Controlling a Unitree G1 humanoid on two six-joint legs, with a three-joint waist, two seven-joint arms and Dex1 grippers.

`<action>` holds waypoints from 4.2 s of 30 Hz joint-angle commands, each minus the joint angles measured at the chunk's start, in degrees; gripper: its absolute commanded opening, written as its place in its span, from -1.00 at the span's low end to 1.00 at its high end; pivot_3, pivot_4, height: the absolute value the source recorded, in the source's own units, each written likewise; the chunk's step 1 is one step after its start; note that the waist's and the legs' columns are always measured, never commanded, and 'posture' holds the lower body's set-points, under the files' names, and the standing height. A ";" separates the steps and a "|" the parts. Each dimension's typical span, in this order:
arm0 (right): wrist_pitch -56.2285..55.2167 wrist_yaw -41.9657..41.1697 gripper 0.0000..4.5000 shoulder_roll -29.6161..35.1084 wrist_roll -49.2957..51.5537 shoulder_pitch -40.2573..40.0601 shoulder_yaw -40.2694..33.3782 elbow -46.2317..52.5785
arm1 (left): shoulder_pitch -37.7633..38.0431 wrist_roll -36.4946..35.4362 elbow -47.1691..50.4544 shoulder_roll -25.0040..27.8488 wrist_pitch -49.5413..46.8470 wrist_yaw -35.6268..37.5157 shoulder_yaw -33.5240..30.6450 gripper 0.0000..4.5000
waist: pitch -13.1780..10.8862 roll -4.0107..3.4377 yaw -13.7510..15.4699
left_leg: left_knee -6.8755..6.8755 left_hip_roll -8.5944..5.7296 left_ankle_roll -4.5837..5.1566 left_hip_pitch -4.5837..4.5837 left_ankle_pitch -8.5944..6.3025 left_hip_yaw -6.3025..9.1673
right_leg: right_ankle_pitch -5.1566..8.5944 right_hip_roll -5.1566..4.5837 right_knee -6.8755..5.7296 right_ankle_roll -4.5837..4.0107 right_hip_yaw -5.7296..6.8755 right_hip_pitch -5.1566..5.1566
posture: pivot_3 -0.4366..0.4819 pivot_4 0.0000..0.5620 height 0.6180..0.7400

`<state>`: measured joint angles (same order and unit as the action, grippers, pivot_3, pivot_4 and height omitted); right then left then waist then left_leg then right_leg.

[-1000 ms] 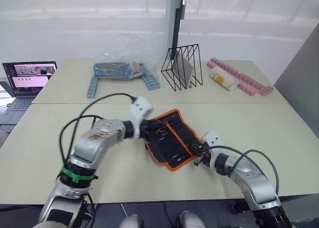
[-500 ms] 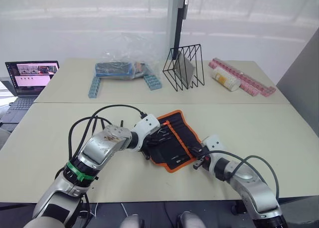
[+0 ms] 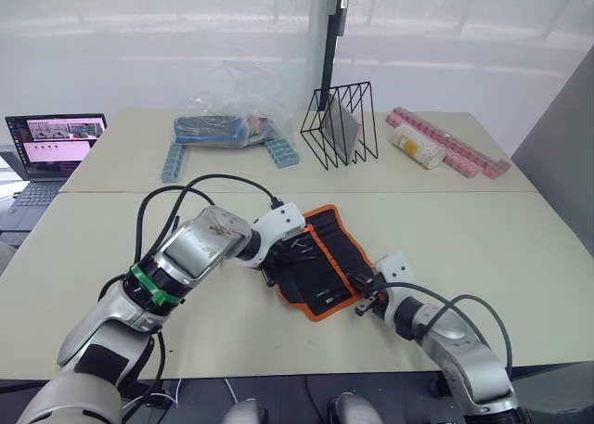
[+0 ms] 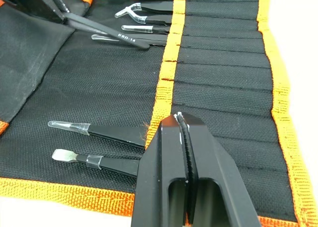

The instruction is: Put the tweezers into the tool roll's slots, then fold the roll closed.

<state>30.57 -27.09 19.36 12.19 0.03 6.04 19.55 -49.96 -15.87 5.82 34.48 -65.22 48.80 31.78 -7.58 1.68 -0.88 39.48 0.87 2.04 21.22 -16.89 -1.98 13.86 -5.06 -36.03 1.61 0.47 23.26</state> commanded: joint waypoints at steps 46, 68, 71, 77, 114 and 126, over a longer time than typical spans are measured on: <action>2.28 0.57 -1.00 -0.64 -0.57 -5.04 3.25 0.38 | -4.02 16.47 -17.95 -12.87 20.60 4.51 6.57 -0.99 | 0.01 0.01 0.87 | 0.22 -0.03 0.04 0.01 -0.02 0.06 | 0.05 -0.06 -0.06 0.07 0.05 -0.13 | -0.05 -0.47 0.71; 3.19 1.16 -1.00 -0.53 -0.04 -6.40 3.55 2.84 | -3.38 22.88 -35.93 -22.81 36.71 2.94 1.88 -0.99 | 0.07 0.09 1.57 | 0.32 -0.05 0.09 0.01 -0.05 0.08 | 0.05 -0.12 -0.06 0.09 0.09 -0.23 | -0.05 -0.47 0.71; 3.29 1.17 -1.00 -0.44 -0.08 -6.51 3.49 2.92 | -3.17 23.08 -35.83 -22.71 37.05 3.25 1.66 -0.99 | 0.08 0.09 1.58 | 0.32 -0.05 0.09 0.01 -0.05 0.09 | 0.04 -0.13 -0.06 0.09 0.11 -0.24 | -0.05 -0.47 0.71; 3.39 1.59 -1.00 -0.77 -0.41 -5.72 3.41 1.95 | -3.61 22.94 -31.15 -20.17 34.82 5.27 -0.12 -0.31 | 0.07 0.09 1.36 | 0.31 -0.04 0.10 0.02 -0.05 0.09 | 0.04 -0.11 -0.07 0.10 0.11 -0.21 | -0.05 -0.47 0.71; 0.32 -7.18 -1.00 7.62 0.46 -0.93 0.25 -4.23 | 74.20 -5.77 29.63 -14.91 30.06 -9.25 -76.14 0.98 | -0.04 0.00 0.99 | -0.03 0.04 -0.23 -0.09 -0.17 0.33 | 0.10 -1.27 0.16 -0.06 0.14 -0.05 | -0.05 -0.47 0.71; -2.76 -8.03 -1.00 7.95 1.22 -2.89 -2.21 -4.51 | 81.89 -9.75 29.55 -21.99 36.35 -16.45 -74.47 0.98 | 0.08 0.21 2.08 | 0.01 -0.05 -0.20 -0.07 -0.17 0.25 | 0.36 -0.98 0.27 -0.46 0.44 -0.16 | -0.05 -0.47 0.71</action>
<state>26.90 -34.92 26.68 13.75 -1.25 3.73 17.24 32.04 -24.90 34.13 12.21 -30.14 33.49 -43.22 -7.50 1.89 1.20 39.49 0.82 1.85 21.18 -17.06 -1.78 14.21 -5.94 -35.79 1.17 0.90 23.05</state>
